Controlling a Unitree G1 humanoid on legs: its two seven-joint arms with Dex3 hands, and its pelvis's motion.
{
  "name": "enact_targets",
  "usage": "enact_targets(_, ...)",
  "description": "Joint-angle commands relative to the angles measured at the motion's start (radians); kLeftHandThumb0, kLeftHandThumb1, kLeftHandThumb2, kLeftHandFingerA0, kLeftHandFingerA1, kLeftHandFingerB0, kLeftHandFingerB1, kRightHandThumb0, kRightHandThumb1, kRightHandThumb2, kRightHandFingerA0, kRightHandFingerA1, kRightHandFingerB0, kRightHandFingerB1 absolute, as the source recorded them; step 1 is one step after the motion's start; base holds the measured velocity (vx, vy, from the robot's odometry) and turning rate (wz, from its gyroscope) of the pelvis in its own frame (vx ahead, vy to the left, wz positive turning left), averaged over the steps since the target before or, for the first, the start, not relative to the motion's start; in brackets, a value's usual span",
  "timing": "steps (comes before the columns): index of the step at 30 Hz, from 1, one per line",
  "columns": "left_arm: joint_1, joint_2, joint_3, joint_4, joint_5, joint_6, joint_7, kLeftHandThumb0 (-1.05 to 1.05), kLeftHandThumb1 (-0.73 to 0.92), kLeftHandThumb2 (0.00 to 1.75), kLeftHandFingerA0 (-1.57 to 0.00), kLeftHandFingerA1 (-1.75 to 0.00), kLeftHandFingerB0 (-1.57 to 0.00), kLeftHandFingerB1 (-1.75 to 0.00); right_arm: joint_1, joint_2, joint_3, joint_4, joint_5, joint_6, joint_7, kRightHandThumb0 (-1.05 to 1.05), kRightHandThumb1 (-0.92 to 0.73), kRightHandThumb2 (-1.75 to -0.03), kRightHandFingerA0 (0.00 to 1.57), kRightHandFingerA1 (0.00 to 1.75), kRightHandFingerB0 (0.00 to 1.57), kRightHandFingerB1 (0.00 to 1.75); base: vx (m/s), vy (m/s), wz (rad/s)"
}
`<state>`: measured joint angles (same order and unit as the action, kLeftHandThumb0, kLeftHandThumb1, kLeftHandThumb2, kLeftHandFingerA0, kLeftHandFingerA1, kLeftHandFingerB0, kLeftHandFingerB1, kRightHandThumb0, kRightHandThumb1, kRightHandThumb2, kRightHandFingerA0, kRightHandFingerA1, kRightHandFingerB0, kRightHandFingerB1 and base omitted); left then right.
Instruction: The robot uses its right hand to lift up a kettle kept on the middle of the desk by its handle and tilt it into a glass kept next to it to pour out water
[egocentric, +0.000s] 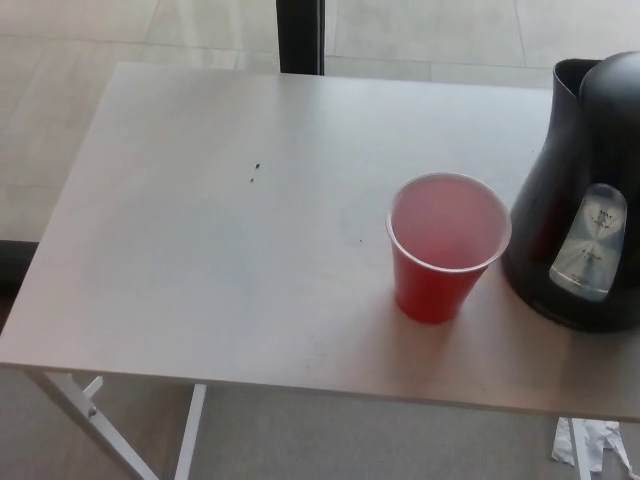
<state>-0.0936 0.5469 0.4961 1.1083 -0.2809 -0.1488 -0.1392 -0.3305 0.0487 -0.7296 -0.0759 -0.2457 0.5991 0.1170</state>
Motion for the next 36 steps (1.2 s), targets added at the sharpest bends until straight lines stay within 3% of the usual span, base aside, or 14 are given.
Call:
enact_targets(1, 0.009, 0.005, 0.016, 0.011, -0.013, -0.006, -0.006, -0.78, 0.63, 0.60, -0.89, -0.58, -0.69, -0.52, 0.108, 0.002, -0.002, 0.063, 0.192, -0.218, 0.052, -0.13, -0.51, -1.16, 0.98, 1.75, 0.82, 1.57, 0.00, 0.000, 0.00)
enact_targets(4, 0.019, 0.006, 0.013, 0.009, -0.008, -0.008, -0.008, -0.77, 0.63, 0.60, -0.87, -0.57, -0.69, -0.52, 0.139, -0.026, 0.038, 0.057, 0.186, -0.207, 0.067, -0.14, -0.55, -1.04, 0.92, 1.75, 0.84, 1.20, 0.00, 0.000, 0.00)
enact_targets(5, 0.022, 0.007, 0.012, 0.007, -0.006, -0.008, -0.005, -0.79, 0.63, 0.60, -0.89, -0.57, -0.69, -0.51, 0.150, -0.051, 0.059, 0.054, 0.189, -0.183, 0.102, -0.33, -0.68, -0.62, 0.74, 1.40, 0.59, 0.50, 0.00, 0.000, 0.00)
enact_targets(6, 0.026, 0.007, 0.009, -0.003, -0.003, -0.007, -0.003, -0.80, 0.63, 0.60, -0.88, -0.58, -0.68, -0.51, 0.183, -0.099, 0.103, 0.052, 0.191, -0.181, 0.169, -0.57, -0.57, -0.57, 0.60, 0.65, 0.18, 0.31, 0.00, 0.000, 0.00)
enact_targets(8, 0.022, 0.008, 0.007, 0.004, 0.001, -0.013, 0.000, -0.78, 0.64, 0.60, -0.89, -0.57, -0.68, -0.51, 0.219, -0.160, 0.142, 0.054, 0.227, -0.192, 0.262, -0.70, -0.43, -0.80, 0.05, 0.20, 0.00, 0.13, 0.00, 0.000, 0.00)
enact_targets(9, 0.019, 0.009, 0.009, 0.010, -0.001, -0.017, 0.000, -0.77, 0.63, 0.60, -0.90, -0.59, -0.67, -0.51, 0.240, -0.198, 0.172, 0.063, 0.220, -0.225, 0.297, -0.84, -0.50, -0.82, 0.00, 0.01, 0.00, 0.00, 0.00, 0.000, 0.00)
enact_targets(15, 0.022, 0.008, 0.013, -0.001, -0.006, -0.012, -0.003, -0.78, 0.63, 0.60, -0.90, -0.58, -0.69, -0.52, 0.274, -0.277, 0.217, 0.067, 0.251, -0.262, 0.348, -0.87, -0.44, -0.76, 0.00, 0.00, 0.00, 0.00, 0.00, 0.000, 0.00)
enact_targets(16, 0.024, 0.011, 0.017, 0.002, -0.011, -0.002, -0.009, -0.79, 0.63, 0.60, -0.89, -0.57, -0.70, -0.52, 0.292, -0.284, 0.222, 0.038, 0.240, -0.293, 0.324, -0.93, -0.56, -0.58, 0.00, 0.00, 0.00, 0.00, 0.00, 0.000, 0.00)
enact_targets(27, 0.031, 0.006, 0.019, 0.004, -0.010, -0.003, -0.001, -0.77, 0.64, 0.60, -0.85, -0.56, -0.69, -0.52, 0.376, -0.377, 0.156, 0.016, 0.318, -0.282, 0.272, -0.95, -0.53, -0.58, 0.00, 0.00, 0.00, 0.00, 0.00, 0.000, 0.00)
enact_targets(28, 0.032, 0.005, 0.020, 0.002, -0.012, -0.004, -0.003, -0.77, 0.64, 0.60, -0.85, -0.56, -0.68, -0.52, 0.399, -0.393, 0.143, 0.002, 0.319, -0.270, 0.275, -1.00, -0.60, -0.96, 0.00, 0.16, 0.00, 0.00, 0.00, 0.000, 0.00)
enact_targets(32, 0.029, 0.002, 0.026, 0.010, -0.017, -0.008, -0.008, -0.77, 0.64, 0.60, -0.89, -0.58, -0.70, -0.53, 0.502, -0.445, 0.015, 0.025, 0.409, -0.310, 0.341, -1.04, -0.64, -0.95, 0.00, 0.22, 0.00, 0.00, 0.00, 0.000, 0.00)
enact_targets(33, 0.027, 0.003, 0.031, 0.012, -0.020, -0.005, -0.003, -0.75, 0.48, 0.95, -0.87, -0.67, -0.63, -0.62, 0.540, -0.467, -0.005, 0.024, 0.394, -0.299, 0.338, -0.99, -0.63, -1.00, 0.00, 0.25, 0.00, 0.05, 0.00, 0.000, 0.00)
enact_targets(34, 0.028, 0.003, 0.032, 0.013, -0.019, -0.005, -0.002, -0.77, 0.63, 0.60, -0.89, -0.58, -0.70, -0.53, 0.555, -0.477, -0.018, 0.033, 0.396, -0.301, 0.340, -0.97, -0.64, -1.01, 0.00, 0.20, 0.00, 0.02, 0.00, 0.000, 0.00)
enact_targets(36, 0.031, 0.007, 0.035, 0.013, -0.017, -0.002, -0.003, -0.77, 0.64, 0.60, -0.88, -0.58, -0.67, -0.52, 0.634, -0.522, -0.102, 0.104, 0.424, -0.341, 0.378, -0.94, -0.62, -0.97, 0.00, 0.24, 0.00, 0.11, 0.00, 0.000, 0.00)
